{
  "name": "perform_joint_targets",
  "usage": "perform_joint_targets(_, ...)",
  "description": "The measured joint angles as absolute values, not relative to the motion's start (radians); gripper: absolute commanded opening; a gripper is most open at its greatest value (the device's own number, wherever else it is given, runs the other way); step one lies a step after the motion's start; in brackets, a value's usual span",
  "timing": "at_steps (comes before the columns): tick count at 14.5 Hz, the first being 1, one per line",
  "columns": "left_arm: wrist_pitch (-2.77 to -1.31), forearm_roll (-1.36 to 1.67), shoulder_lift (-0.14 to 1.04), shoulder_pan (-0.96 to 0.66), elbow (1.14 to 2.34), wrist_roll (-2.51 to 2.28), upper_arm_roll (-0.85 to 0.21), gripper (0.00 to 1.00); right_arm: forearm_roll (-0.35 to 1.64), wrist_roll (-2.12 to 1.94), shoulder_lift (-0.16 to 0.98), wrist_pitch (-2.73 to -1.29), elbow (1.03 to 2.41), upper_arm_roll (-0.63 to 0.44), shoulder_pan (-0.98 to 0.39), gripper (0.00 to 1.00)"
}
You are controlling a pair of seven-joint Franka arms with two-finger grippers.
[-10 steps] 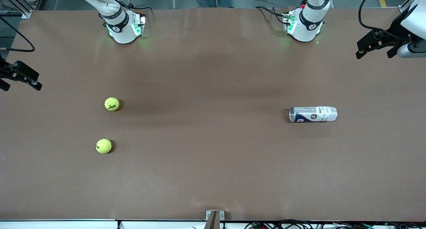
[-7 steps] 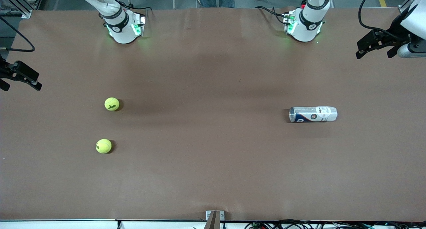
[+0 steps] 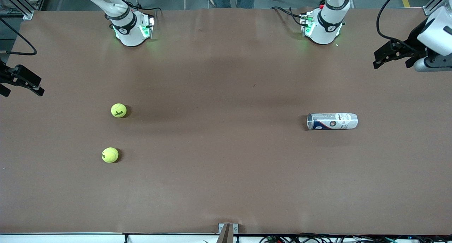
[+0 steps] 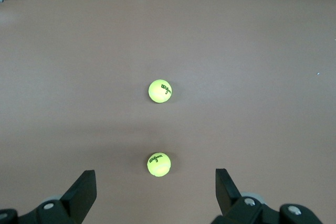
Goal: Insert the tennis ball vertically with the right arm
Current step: 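Reach the left gripper to the can while the right gripper reaches the balls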
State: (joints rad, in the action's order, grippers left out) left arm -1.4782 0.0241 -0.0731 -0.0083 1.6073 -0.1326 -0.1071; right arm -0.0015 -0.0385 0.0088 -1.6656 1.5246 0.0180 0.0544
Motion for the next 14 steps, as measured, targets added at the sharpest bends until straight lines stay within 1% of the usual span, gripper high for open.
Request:
perform_joint_targets(5, -1.494, 0.024, -0.015, -0.008, 1.608, -0.275, -0.114, 1.0, -0.002, -0.039, 0.06, -1.666, 1.525, 0.018, 0.054, 1.0)
perform_joint_targets(8, -1.528, 0.024, 0.006, -0.007, 1.622, -0.369, -0.114, 1.0, -0.002, -0.039, 0.099, -1.667, 1.525, 0.018, 0.054, 1.0)
perform_joint_targets(11, -1.585, 0.023, 0.03, -0.001, 1.667, -0.525, -0.114, 1.0, -0.001, -0.038, 0.134, -1.667, 1.524, 0.018, 0.055, 1.0)
perform_joint_targets(14, -1.671, 0.023, 0.078, -0.001, 1.712, -0.713, -0.114, 1.0, -0.001, -0.038, 0.153, -1.664, 1.525, 0.02, 0.054, 1.0)
